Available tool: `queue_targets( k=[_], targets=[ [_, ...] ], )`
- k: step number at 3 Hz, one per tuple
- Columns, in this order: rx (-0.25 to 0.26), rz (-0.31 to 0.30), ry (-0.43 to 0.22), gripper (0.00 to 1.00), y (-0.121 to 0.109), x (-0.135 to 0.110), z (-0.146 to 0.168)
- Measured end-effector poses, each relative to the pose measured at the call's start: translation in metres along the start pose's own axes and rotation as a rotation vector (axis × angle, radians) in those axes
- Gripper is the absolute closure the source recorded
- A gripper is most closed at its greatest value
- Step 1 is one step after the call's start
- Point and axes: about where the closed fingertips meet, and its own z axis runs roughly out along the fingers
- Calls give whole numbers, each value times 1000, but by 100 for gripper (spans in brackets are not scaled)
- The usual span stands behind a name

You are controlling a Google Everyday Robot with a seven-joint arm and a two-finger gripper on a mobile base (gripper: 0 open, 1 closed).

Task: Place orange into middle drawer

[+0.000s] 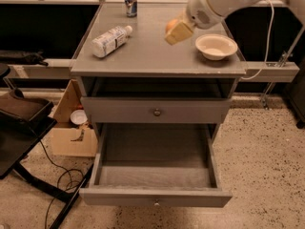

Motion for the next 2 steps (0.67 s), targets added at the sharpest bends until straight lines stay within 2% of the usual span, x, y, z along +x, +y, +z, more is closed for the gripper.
queue_targets(
  k=[1, 2],
  targets=[
    [37, 53, -93, 100, 34, 9, -23],
    [20, 153, -147, 100, 69, 72, 4]
  ],
)
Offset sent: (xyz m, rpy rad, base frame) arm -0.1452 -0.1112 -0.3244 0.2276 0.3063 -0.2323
